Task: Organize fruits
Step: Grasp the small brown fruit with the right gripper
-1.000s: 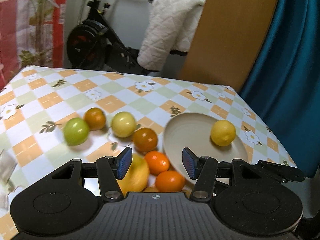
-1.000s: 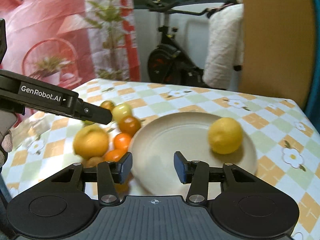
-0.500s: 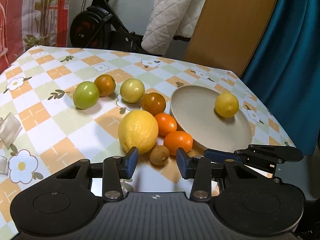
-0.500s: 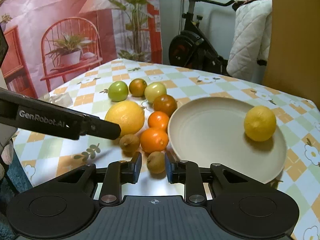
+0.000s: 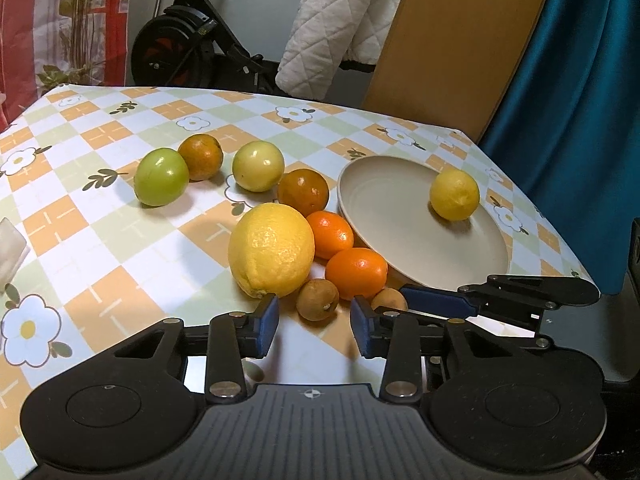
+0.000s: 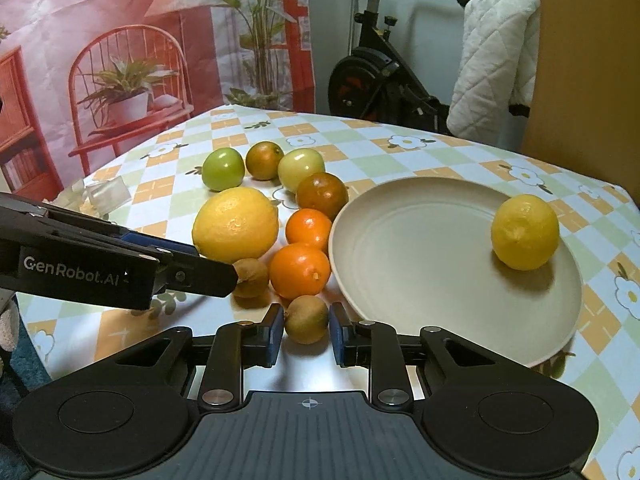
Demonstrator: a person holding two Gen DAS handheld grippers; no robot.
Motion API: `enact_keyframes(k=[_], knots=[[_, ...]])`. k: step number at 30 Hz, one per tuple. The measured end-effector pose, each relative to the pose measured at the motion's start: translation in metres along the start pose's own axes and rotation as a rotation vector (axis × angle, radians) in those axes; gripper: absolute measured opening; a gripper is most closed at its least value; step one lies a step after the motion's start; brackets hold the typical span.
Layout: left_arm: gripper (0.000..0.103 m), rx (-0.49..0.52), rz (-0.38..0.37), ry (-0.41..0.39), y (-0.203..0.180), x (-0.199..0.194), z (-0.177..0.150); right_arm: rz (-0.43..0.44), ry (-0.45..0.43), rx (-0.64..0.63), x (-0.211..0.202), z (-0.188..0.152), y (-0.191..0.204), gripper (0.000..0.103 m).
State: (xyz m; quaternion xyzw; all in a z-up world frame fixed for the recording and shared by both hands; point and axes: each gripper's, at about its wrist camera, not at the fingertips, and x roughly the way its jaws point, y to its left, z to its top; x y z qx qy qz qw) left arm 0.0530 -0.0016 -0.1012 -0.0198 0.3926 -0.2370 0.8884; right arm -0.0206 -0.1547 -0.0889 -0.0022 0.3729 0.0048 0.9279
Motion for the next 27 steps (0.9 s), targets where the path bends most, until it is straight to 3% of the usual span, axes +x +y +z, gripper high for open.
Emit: enact_keyframes(k=[15,27], knots=[[0.035,0.043,0.011,-0.038,-0.006,0.008,0.001,0.018,-0.017,0.014,-0.001,-0.004,-0.006,0.022],[0.035,0.067,0.037,-0.019,-0.006,0.022,0.001,0.019,-0.018,0.016,-0.001,-0.005,-0.006,0.022]])
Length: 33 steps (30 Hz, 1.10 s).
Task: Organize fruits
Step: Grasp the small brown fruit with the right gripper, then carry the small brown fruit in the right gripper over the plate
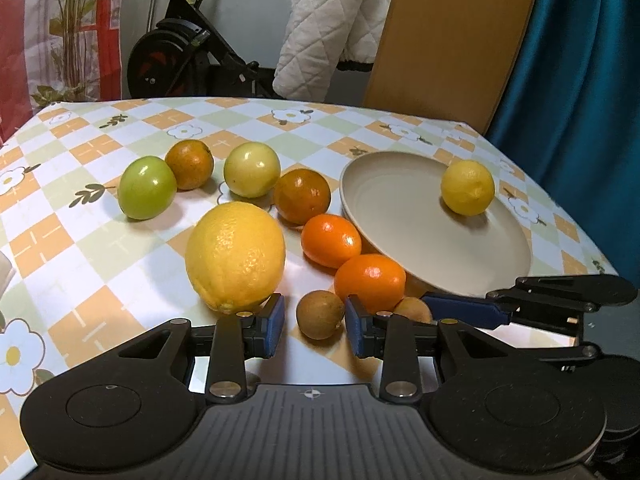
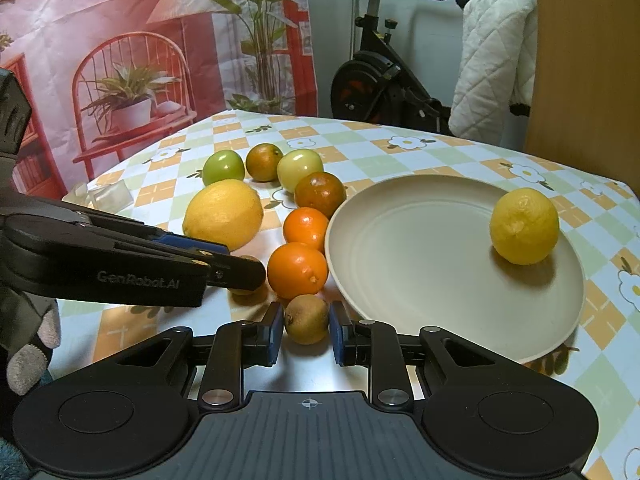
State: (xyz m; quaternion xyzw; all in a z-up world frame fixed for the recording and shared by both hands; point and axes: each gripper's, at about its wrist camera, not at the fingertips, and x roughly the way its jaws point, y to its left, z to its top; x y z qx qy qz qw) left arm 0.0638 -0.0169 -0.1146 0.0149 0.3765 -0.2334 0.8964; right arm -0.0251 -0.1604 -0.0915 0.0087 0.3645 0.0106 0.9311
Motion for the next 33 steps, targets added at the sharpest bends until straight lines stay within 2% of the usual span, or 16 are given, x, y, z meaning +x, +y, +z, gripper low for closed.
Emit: enact_keyframes(k=[2,4,9,18,26,33], knots=[[0.035,0.012,0.005,0.011,-0.001,0.002,-0.001,0.000,0.000,0.000,0.000,0.000,0.000,0.022],[0.028,0.016,0.003,0.011,0.000,0.002,-0.002,0.000,0.000,0.000,0.000,0.000,0.000,0.023],[0.028,0.030,0.006,-0.004,-0.002,-0.004,-0.002,-0.003,0.022,0.014,0.004,-0.002,-0.002,0.022],[0.028,0.033,0.004,-0.014,-0.005,-0.014,-0.004,0.009,0.006,0.012,-0.001,-0.003,-0.001,0.022],[0.028,0.026,-0.002,-0.074,-0.008,-0.032,0.001,0.001,-0.072,0.003,-0.018,0.002,-0.001,0.022],[0.028,0.061,-0.011,-0.071,-0.021,-0.029,0.011,-0.064,-0.127,0.056,-0.027,0.006,-0.020,0.022]])
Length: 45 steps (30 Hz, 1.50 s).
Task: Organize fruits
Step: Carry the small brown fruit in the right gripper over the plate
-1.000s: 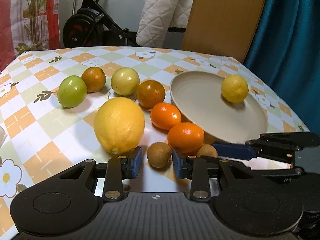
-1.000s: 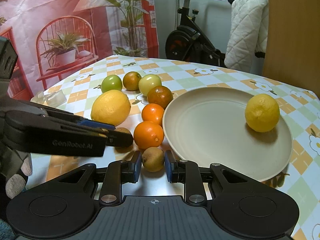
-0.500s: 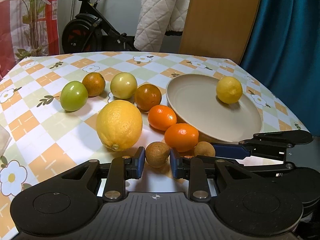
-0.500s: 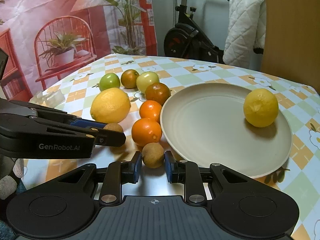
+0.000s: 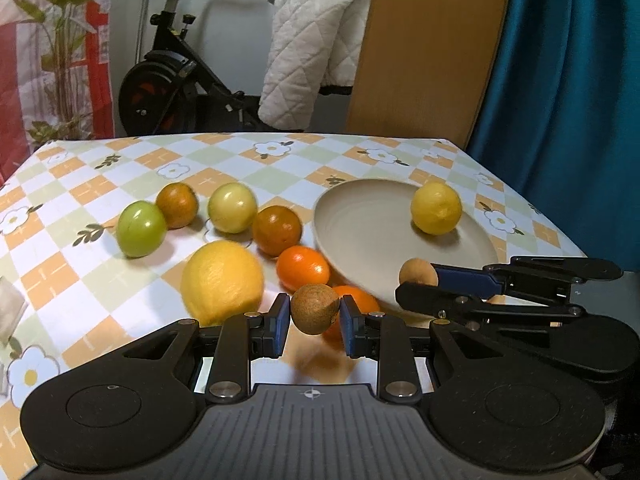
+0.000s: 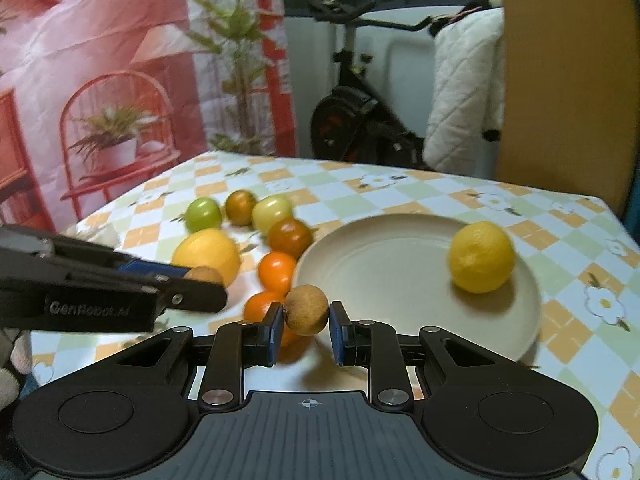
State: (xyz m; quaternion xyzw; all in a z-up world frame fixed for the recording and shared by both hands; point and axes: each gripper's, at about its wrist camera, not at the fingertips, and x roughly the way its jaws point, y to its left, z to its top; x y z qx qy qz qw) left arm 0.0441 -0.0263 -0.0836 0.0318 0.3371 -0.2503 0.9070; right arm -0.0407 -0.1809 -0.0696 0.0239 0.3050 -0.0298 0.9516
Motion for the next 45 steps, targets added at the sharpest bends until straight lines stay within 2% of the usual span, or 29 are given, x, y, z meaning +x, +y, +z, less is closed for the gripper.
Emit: enact_keyframes(k=[10,17,27,34,45], knots=[[0.028,0.031,-0.050,-0.011,-0.024,0.018,0.028,-0.121,-0.040,0.028,0.000,-0.001,-0.031,0.022],[0.028,0.047,-0.095,0.052,-0.047,0.051,0.041,-0.221,-0.061,0.058,0.001,-0.006,-0.066,0.022],[0.028,0.058,-0.132,0.116,-0.072,0.090,0.049,-0.275,-0.064,0.070,0.013,-0.012,-0.093,0.022],[0.028,0.024,-0.135,0.152,-0.072,0.108,0.051,-0.265,-0.082,0.071,0.017,-0.014,-0.102,0.022],[0.028,0.006,-0.122,0.166,-0.070,0.118,0.053,-0.231,-0.069,0.080,0.021,-0.014,-0.104,0.022]])
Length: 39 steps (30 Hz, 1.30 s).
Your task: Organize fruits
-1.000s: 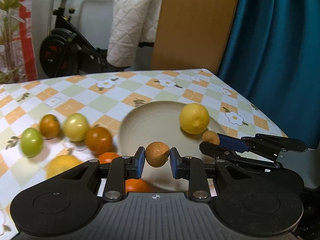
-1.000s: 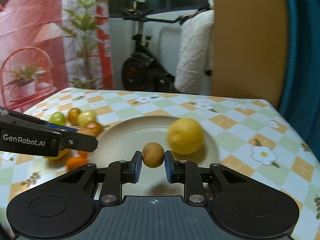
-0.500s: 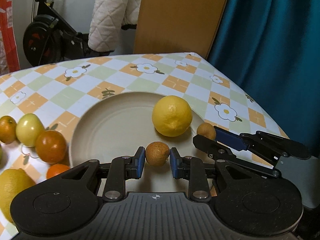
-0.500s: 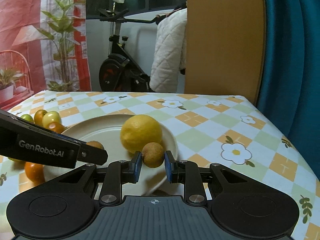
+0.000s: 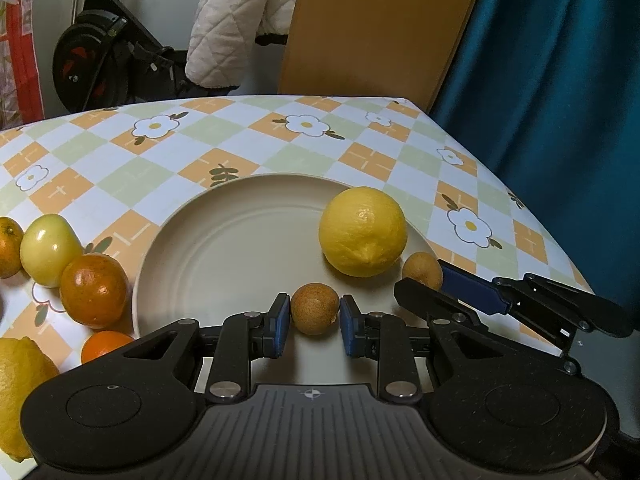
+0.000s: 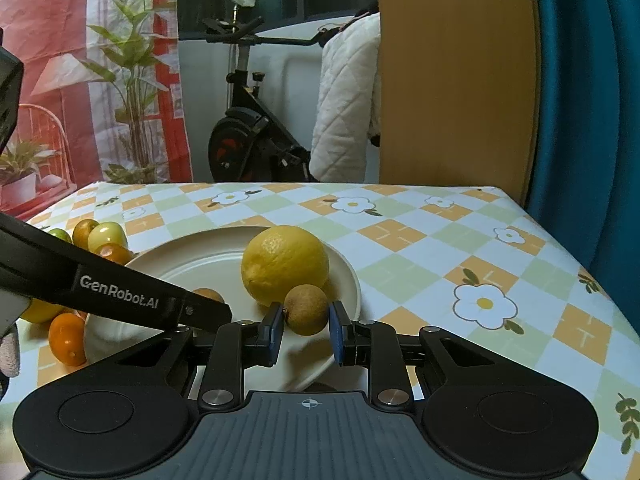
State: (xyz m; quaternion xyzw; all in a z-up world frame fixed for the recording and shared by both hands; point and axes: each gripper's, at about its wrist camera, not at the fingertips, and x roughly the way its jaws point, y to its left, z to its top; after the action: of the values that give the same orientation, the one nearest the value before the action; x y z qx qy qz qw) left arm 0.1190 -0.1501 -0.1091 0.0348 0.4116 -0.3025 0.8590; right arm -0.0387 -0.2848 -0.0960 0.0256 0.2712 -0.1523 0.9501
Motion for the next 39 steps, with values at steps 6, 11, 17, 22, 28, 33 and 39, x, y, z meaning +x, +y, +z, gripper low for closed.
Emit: enact_keyframes(k=[6,11,17,22,28,33,39], knots=[[0.028,-0.012,-0.005,-0.004,0.002,0.004,0.002,0.006,0.005,-0.001,0.001,0.000,0.000,0.023],[0.028,-0.018,-0.011,-0.003,0.002,0.005,0.003,0.005,0.007,-0.001,0.002,0.000,0.000,0.023],[0.029,-0.018,-0.004,-0.007,0.002,0.003,0.003,0.005,0.006,0.000,0.002,0.000,0.000,0.023],[0.049,-0.033,-0.003,-0.040,0.005,-0.007,0.007,0.007,-0.007,0.005,-0.001,-0.001,-0.001,0.023],[0.049,-0.013,0.013,-0.106,0.012,-0.035,0.010,0.007,-0.021,0.013,-0.006,-0.003,-0.002,0.024],[0.049,-0.010,0.053,-0.160,0.025,-0.066,0.005,0.020,-0.027,0.001,-0.012,-0.002,0.004,0.024],[0.048,-0.046,0.104,-0.189,0.048,-0.096,-0.013,0.066,-0.040,-0.016,-0.023,0.002,0.021,0.024]])
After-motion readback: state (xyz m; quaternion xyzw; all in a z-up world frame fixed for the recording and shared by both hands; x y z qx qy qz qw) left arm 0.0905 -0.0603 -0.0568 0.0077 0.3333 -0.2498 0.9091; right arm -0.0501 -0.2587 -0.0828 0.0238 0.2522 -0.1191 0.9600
